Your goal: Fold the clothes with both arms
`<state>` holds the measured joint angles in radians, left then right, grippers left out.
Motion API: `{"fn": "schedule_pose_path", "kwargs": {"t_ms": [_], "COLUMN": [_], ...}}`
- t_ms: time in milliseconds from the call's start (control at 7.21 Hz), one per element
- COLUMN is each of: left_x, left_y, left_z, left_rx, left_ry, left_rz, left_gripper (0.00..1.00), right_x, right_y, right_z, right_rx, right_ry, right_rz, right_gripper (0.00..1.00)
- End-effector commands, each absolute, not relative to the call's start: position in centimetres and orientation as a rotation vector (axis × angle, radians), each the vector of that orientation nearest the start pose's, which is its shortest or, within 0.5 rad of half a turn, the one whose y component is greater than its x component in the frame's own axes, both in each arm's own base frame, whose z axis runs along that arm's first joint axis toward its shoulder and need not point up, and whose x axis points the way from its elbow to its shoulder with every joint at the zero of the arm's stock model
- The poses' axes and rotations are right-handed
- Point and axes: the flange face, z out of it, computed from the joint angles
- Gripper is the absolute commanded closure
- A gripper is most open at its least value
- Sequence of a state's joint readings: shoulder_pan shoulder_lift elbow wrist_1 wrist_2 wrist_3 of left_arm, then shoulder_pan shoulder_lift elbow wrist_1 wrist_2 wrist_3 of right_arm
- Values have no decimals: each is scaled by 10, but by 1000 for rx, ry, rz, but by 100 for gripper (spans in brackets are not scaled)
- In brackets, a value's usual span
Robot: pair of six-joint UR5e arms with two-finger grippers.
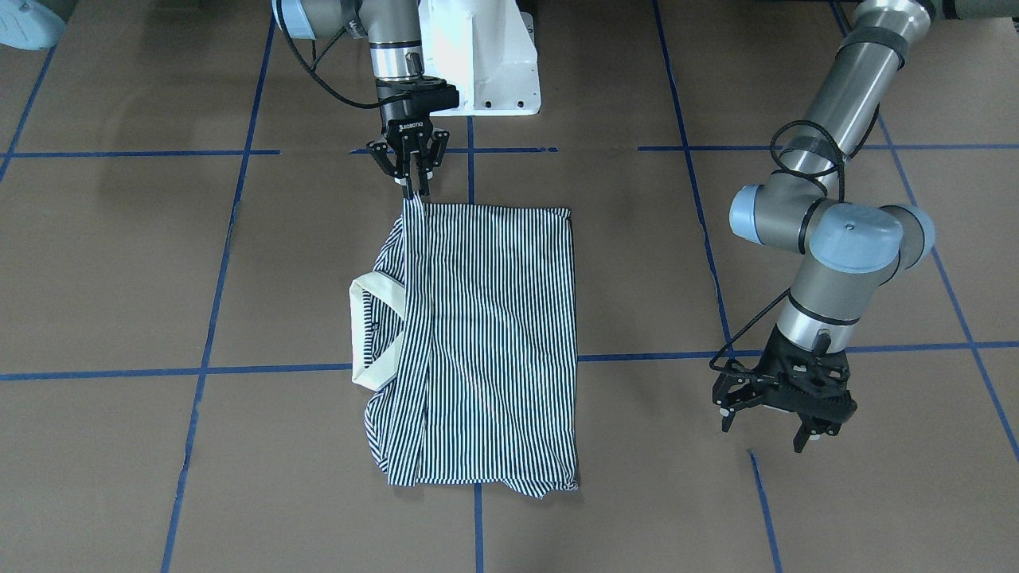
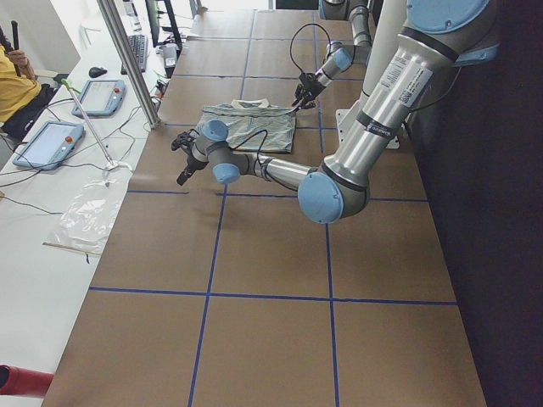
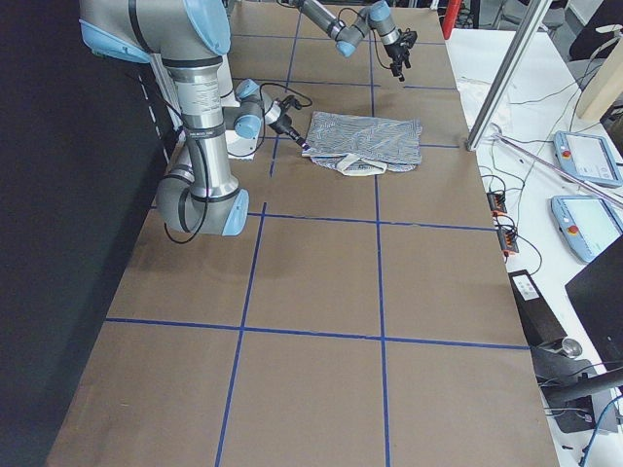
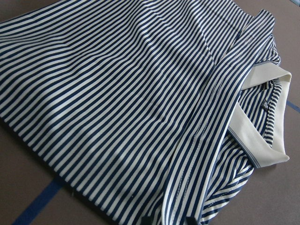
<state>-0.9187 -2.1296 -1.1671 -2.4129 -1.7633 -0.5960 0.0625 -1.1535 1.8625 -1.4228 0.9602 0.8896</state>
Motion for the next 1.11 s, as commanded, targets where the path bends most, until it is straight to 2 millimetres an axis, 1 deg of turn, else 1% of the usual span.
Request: {"fn": "schedule_pose_path", "kwargs": {"t_ms": [0, 139, 277, 416, 555, 693, 832, 970], "left_x": [365, 367, 369, 369, 369, 370, 372, 378], "left_y": [-664, -663, -662, -662, -662, -661, -660, -656], "left_z": [432, 432, 432, 431, 431, 431, 431, 428], "left_rx": [703, 702, 700, 701, 701, 701, 701, 692], "left_ry": [726, 727, 728, 729, 729, 730, 732, 746], "left_rz": [148, 151, 152, 153, 153, 154, 157, 146], "left_gripper": [0, 0, 0, 0, 0, 0, 0, 0], "right_x": [-585, -585, -585, -583, -581, -576, -565, -550], "right_y": [-226, -226, -226, -229, -233, -242, -247, -245], "right_z": [277, 276, 276, 274, 270, 269, 269, 290], "right_rx": [832, 832, 831, 833, 837, 841, 833, 809], "right_ry": [-560, -564, -565, -569, -573, -571, -587, -585], "right_rz": [-315, -311, -305, -298, -283, -265, -221, -180], "right_gripper": [65, 69, 79, 100, 100, 100, 100, 100]}}
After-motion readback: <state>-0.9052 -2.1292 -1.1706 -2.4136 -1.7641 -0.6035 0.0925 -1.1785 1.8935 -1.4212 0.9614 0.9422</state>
